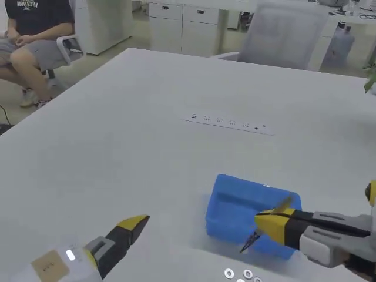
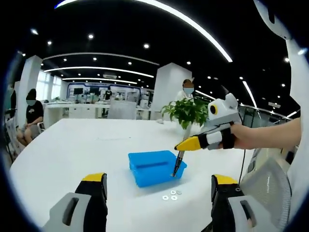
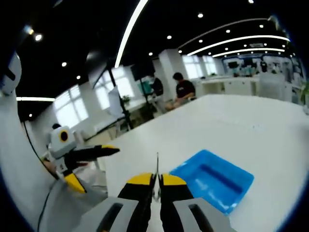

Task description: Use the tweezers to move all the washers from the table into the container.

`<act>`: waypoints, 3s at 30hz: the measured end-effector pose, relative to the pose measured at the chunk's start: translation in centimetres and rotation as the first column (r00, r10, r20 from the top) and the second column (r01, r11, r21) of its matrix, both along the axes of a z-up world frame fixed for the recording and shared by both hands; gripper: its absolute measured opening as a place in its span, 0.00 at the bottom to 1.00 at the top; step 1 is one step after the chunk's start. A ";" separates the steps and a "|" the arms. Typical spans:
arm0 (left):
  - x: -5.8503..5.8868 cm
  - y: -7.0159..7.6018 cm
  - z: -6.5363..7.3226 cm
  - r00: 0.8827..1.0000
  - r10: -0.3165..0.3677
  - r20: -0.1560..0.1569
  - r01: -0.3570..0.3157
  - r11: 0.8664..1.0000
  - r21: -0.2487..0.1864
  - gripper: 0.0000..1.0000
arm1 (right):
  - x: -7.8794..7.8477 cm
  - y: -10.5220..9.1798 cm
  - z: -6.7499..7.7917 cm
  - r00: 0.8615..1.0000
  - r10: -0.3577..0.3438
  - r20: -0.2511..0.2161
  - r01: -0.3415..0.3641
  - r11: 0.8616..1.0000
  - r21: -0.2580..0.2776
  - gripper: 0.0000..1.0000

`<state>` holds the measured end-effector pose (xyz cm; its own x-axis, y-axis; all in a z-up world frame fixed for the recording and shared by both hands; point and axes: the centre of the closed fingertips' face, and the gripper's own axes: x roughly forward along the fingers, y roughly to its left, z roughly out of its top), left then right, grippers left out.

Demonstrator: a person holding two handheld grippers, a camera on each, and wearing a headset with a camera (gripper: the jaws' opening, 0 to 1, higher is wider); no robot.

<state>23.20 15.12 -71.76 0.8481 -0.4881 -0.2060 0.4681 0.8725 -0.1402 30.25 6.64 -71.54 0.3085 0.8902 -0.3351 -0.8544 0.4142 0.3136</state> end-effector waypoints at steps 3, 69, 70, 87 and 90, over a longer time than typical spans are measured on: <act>0.2 0.6 0.1 0.999 0.034 0.009 -0.034 0.999 -0.009 0.93 | 1.3 -0.8 0.5 0.999 -0.054 -0.004 0.054 0.998 0.011 0.01; 0.0 0.6 -0.8 1.000 0.021 0.002 -0.021 0.997 0.078 0.79 | 0.2 -1.3 -4.4 0.993 -0.119 0.007 0.119 0.991 -0.057 0.02; 0.0 0.6 -0.8 1.000 0.020 0.001 -0.020 0.997 0.080 0.79 | -0.1 -1.2 -5.2 0.994 -0.109 -0.008 0.108 0.992 -0.071 0.02; 0.0 0.8 -0.9 1.000 0.025 0.002 -0.025 0.996 0.090 0.79 | -1.1 -0.3 -8.1 0.998 0.026 0.056 -0.014 0.979 -0.204 0.02; 0.0 0.8 -1.0 1.000 0.024 -0.002 -0.023 0.995 0.092 0.79 | -1.2 -0.2 -8.0 0.996 0.043 0.081 -0.025 0.976 -0.215 0.02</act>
<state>23.20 15.90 -72.76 0.8585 -0.4469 -0.2516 0.4469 0.8925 -0.0604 29.05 6.43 -79.54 0.3148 0.8114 -0.4925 -0.8890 0.4339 0.1466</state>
